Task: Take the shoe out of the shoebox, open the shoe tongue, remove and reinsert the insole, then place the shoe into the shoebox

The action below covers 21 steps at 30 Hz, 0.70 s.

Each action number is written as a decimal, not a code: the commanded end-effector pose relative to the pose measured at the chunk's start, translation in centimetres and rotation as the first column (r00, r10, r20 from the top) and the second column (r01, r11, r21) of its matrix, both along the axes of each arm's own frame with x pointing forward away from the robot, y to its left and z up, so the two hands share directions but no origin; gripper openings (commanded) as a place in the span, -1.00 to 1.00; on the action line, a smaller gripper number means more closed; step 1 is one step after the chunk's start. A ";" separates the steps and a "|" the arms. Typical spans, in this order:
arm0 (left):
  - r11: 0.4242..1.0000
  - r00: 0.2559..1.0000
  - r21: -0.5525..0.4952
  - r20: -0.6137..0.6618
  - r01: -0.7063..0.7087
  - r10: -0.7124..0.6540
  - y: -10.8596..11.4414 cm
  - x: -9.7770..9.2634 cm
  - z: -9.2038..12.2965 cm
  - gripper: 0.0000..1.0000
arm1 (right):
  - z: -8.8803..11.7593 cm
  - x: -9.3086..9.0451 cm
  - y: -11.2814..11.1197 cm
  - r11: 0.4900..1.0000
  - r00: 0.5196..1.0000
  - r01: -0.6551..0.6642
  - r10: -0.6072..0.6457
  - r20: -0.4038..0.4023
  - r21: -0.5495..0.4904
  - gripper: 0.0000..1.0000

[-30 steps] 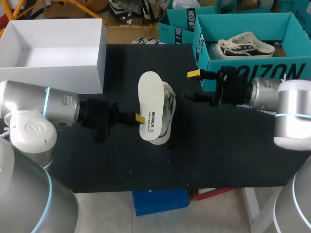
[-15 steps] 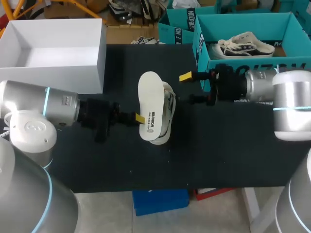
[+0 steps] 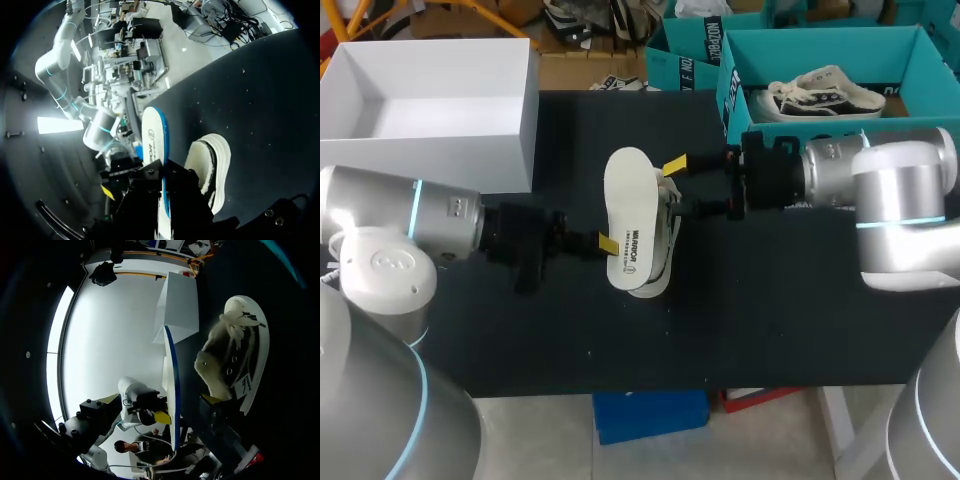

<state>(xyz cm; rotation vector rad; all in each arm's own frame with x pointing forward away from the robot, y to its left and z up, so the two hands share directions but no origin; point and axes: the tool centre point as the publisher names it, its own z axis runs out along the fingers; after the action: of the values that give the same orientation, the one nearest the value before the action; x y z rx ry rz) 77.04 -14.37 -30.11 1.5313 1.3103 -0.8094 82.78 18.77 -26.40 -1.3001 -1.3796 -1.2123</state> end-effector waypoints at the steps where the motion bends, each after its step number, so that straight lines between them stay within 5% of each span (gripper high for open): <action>1: 1.000 1.000 0.002 0.004 -0.006 0.006 -0.1 -0.2 0.0 -1.00 | -0.5 -0.1 1.4 1.000 0.999 0.028 -0.029 0.023 0.013 1.00; 21: 1.000 1.000 0.002 0.004 -0.006 0.006 -0.1 -0.2 0.0 -1.00 | -1.3 0.6 3.6 0.999 0.999 0.012 -0.013 0.040 0.031 1.00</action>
<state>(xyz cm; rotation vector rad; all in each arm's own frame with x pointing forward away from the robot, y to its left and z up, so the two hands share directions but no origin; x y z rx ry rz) 77.04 -14.37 -30.12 1.5314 1.3101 -0.8095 83.29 21.96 -27.51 -1.2689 -1.3780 -1.2712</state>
